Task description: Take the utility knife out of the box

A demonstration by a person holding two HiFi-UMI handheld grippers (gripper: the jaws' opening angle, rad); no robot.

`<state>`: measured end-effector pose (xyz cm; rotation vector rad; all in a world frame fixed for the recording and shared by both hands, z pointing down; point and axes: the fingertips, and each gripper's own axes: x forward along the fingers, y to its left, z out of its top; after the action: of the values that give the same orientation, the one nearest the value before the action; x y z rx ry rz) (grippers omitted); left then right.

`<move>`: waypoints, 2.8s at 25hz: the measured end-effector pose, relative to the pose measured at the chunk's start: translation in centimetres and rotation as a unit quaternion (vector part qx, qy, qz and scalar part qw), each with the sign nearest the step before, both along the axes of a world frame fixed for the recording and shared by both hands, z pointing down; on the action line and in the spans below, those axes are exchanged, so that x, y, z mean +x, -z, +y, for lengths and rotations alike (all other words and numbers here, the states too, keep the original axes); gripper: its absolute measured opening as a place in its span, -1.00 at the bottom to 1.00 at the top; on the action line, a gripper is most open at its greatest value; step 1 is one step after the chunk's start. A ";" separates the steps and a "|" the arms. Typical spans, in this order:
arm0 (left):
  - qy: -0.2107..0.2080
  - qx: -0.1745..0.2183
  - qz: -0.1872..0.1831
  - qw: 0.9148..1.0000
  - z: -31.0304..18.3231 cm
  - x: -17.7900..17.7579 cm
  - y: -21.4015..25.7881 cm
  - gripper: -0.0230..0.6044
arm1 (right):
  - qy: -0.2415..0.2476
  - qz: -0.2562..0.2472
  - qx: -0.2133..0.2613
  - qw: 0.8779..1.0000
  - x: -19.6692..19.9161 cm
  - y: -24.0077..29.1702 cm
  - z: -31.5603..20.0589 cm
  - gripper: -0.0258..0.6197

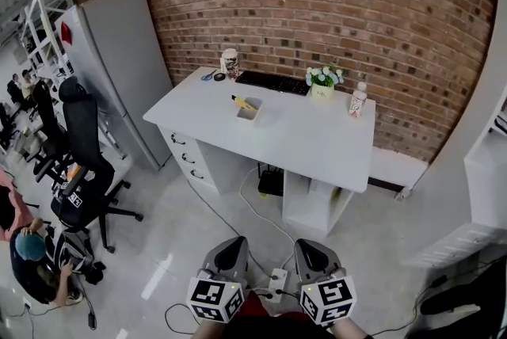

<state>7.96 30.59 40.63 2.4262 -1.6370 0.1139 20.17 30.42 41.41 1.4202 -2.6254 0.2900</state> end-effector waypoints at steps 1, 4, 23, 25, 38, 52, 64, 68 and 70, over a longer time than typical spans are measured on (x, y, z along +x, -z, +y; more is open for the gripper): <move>-0.002 -0.001 0.001 1.000 -0.5 -0.2 -0.1 -0.92 | -0.001 0.003 0.001 1.000 -0.2 0.0 -0.4 -0.90; -0.008 -0.002 0.004 1.000 -2.3 -0.7 -0.5 -0.92 | -0.008 0.007 -0.002 1.000 -0.7 -0.3 -2.2 -0.90; -0.053 -0.041 0.007 0.998 -16.7 -9.2 -2.5 -0.92 | -0.040 0.026 -0.049 0.998 -10.1 -1.9 -16.0 -0.90; -0.054 -0.043 0.010 0.998 -18.1 -10.6 -2.5 -0.92 | -0.040 0.028 -0.054 0.997 -11.7 -2.1 -17.4 -0.90; -0.065 -0.039 0.026 0.997 -25.3 -18.2 -2.5 -0.92 | -0.060 0.038 -0.070 0.995 -18.6 -2.6 -24.5 -0.90; -0.074 -0.037 0.028 0.996 -28.1 -20.4 -3.1 -0.92 | -0.080 0.046 -0.070 0.993 -20.3 -3.0 -26.3 -0.90; -0.075 -0.030 0.031 0.996 -30.7 -20.7 -2.9 -0.92 | -0.092 0.049 -0.079 0.991 -20.2 -3.8 -27.8 -0.90; -0.069 -0.028 0.029 0.997 -32.3 -20.9 -2.9 -0.92 | -0.097 0.047 -0.079 0.991 -20.0 -3.9 -29.3 -0.90; -0.072 -0.029 0.027 0.997 -33.2 -20.8 -3.0 -0.92 | -0.099 0.045 -0.078 0.991 -19.9 -3.9 -30.3 -0.90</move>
<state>-12.83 -2.63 43.62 2.4778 -1.4170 0.1165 0.26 0.17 45.31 1.6008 -2.3380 0.4311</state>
